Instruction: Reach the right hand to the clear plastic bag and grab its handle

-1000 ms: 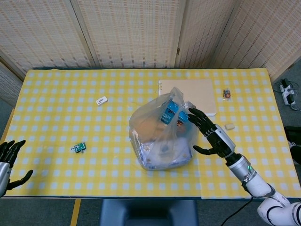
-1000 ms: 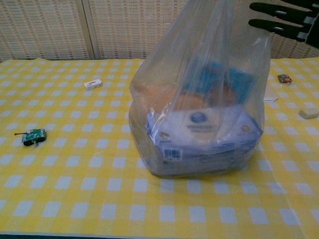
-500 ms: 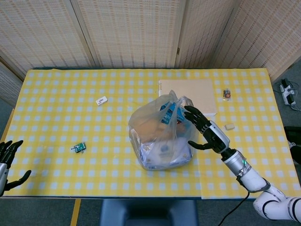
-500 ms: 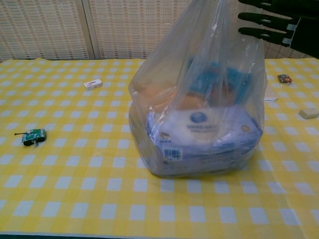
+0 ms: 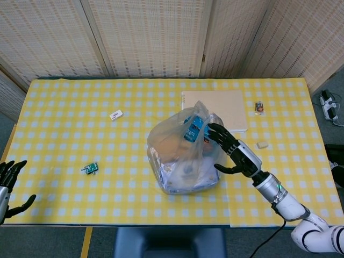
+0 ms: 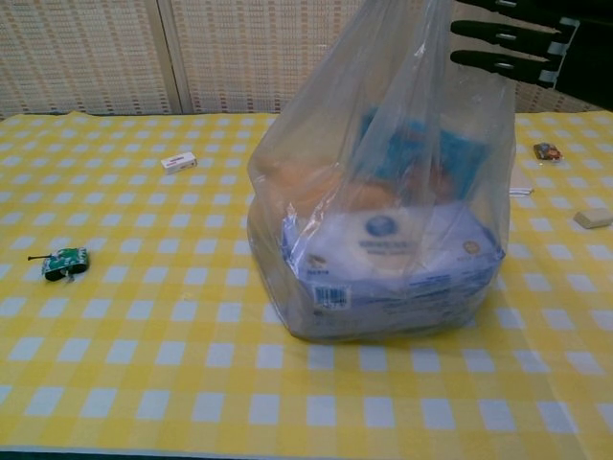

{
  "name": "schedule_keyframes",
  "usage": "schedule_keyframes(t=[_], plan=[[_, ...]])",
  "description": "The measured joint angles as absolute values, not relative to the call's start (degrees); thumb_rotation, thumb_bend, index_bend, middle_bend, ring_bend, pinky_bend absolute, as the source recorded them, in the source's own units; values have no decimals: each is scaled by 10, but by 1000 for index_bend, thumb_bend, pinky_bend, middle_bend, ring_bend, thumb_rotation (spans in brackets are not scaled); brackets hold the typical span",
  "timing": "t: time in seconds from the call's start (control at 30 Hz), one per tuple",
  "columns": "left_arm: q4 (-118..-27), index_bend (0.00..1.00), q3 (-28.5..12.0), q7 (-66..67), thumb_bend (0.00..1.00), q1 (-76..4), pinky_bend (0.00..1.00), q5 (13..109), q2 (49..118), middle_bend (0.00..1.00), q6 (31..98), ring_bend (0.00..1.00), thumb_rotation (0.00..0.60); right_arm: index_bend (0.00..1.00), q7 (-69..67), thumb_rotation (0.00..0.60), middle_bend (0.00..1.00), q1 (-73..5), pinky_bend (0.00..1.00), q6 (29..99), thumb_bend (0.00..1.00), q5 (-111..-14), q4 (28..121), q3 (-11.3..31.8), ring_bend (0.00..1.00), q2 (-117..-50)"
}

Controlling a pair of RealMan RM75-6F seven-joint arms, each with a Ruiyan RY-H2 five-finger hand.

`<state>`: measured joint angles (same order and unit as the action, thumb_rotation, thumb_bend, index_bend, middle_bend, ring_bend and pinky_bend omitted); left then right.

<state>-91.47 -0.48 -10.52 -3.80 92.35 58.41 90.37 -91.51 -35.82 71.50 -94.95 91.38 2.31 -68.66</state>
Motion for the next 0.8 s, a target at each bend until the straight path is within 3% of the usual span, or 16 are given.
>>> schedule_keyframes(t=[0.8], plan=[[-908,86,-6,-130,314,-33,0,927,578,171,915,88,600,0,-888,600,0,-406,0,643,296,-901,915,65,4,-714]])
